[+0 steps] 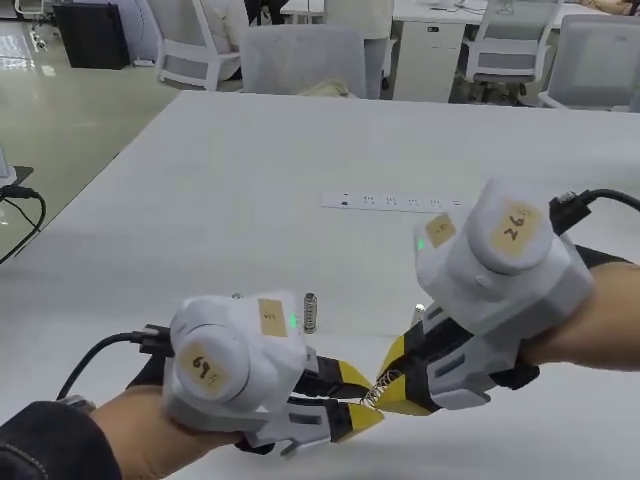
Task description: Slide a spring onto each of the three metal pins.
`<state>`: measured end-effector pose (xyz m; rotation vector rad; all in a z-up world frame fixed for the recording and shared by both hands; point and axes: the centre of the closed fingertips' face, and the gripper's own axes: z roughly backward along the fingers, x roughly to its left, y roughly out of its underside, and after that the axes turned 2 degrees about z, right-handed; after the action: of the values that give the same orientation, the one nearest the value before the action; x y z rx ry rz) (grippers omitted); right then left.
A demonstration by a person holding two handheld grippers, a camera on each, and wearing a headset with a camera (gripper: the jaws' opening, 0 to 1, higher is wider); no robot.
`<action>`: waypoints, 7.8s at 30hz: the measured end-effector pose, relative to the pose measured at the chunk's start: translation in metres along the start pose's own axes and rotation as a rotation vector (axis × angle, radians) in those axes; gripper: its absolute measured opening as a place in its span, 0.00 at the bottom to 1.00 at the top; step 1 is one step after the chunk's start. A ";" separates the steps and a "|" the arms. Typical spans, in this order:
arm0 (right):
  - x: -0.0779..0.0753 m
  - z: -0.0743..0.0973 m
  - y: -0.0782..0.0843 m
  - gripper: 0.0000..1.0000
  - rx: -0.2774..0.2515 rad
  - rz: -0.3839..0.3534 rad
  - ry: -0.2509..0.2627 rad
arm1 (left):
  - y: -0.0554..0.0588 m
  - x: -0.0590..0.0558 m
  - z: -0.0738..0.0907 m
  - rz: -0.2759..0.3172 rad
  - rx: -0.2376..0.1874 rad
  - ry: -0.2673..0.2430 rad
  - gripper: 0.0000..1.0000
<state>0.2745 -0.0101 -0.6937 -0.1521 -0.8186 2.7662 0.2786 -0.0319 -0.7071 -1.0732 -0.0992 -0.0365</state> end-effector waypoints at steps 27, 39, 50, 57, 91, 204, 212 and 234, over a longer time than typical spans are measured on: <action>-0.002 0.005 -0.001 0.08 0.124 0.088 -0.048 | -0.008 0.003 0.001 0.058 -0.041 -0.019 0.04; -0.005 0.007 -0.002 0.08 0.133 0.091 -0.049 | -0.010 0.004 0.002 0.092 -0.056 -0.019 0.11; -0.009 0.011 -0.001 0.08 0.129 0.079 -0.037 | -0.009 0.005 0.002 0.131 -0.060 -0.018 0.25; -0.011 0.013 -0.001 0.08 0.129 0.077 -0.031 | -0.011 0.005 0.003 0.148 -0.074 -0.015 0.37; -0.028 0.027 -0.003 0.08 0.113 0.052 0.001 | -0.011 0.010 0.012 0.220 -0.092 -0.020 0.77; -0.144 0.005 0.068 0.08 0.271 -0.128 0.061 | 0.038 0.035 0.070 0.327 -0.076 -0.223 0.70; -0.143 -0.003 0.073 0.08 0.279 -0.132 0.056 | 0.039 0.035 0.069 0.326 -0.073 -0.221 0.69; -0.142 -0.032 0.087 0.08 0.298 -0.150 0.047 | 0.039 0.036 0.068 0.328 -0.070 -0.222 0.68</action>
<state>0.3984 -0.1016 -0.7642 -0.0948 -0.3816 2.6912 0.3134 0.0475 -0.7054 -1.1499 -0.1214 0.3775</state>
